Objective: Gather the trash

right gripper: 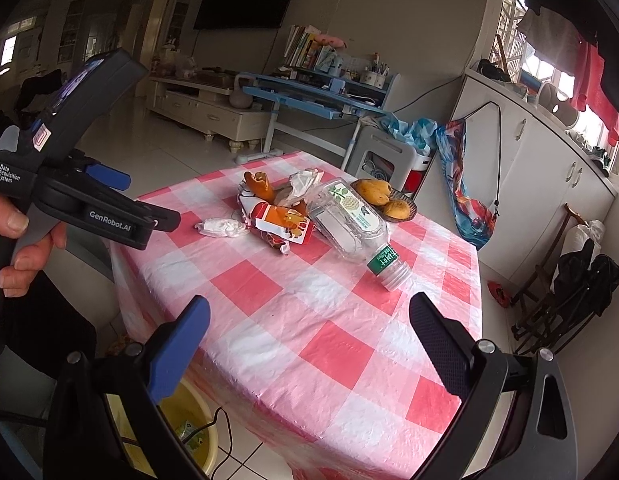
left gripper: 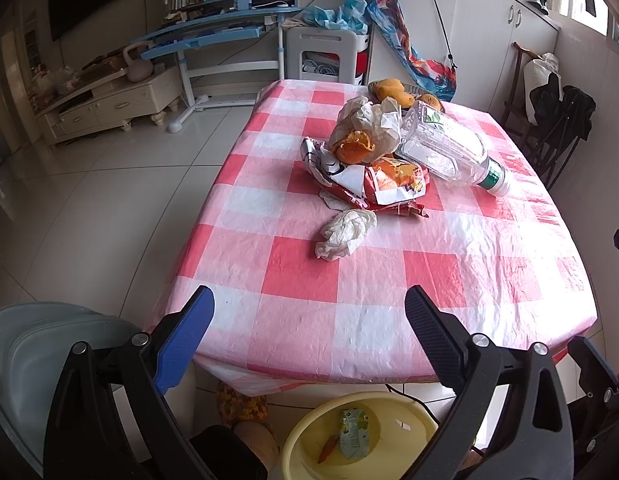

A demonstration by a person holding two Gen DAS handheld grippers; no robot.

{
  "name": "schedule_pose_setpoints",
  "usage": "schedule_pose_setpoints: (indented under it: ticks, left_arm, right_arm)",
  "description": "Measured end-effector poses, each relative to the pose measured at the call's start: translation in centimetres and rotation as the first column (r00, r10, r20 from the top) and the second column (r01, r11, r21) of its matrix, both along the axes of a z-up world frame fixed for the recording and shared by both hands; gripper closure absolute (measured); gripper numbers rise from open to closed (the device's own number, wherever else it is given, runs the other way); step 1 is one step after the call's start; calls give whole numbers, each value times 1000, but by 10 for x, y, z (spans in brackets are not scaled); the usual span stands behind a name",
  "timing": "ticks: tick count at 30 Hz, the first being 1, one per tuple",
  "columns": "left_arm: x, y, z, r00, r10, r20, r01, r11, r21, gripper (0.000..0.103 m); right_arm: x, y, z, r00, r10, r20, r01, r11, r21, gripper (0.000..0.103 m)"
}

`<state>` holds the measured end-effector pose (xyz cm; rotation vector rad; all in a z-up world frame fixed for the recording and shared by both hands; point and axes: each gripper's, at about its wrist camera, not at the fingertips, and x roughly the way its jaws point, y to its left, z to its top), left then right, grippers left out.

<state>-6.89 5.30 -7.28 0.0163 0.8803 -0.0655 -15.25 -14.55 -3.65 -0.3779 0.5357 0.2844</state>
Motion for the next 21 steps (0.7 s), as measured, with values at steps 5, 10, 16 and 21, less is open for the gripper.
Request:
schedule_pose_setpoints:
  ticks: [5, 10, 16, 21]
  left_arm:
    - [0, 0, 0, 1000, 1, 1, -1, 1000, -2, 10]
    - [0, 6, -3, 1000, 19, -1, -19, 1000, -14, 10]
    - [3, 14, -1, 999, 36, -9, -36, 998, -45, 10]
    - [8, 28, 3, 998, 60, -24, -62, 994, -87, 10]
  right_arm:
    - [0, 0, 0, 1000, 0, -1, 0, 1000, -1, 8]
    - [1, 1, -1, 1000, -1, -9, 1, 1000, -5, 8]
    - [4, 1, -3, 999, 3, -44, -3, 1000, 5, 8]
    - [8, -1, -4, 997, 8, -73, -6, 1000, 29, 8]
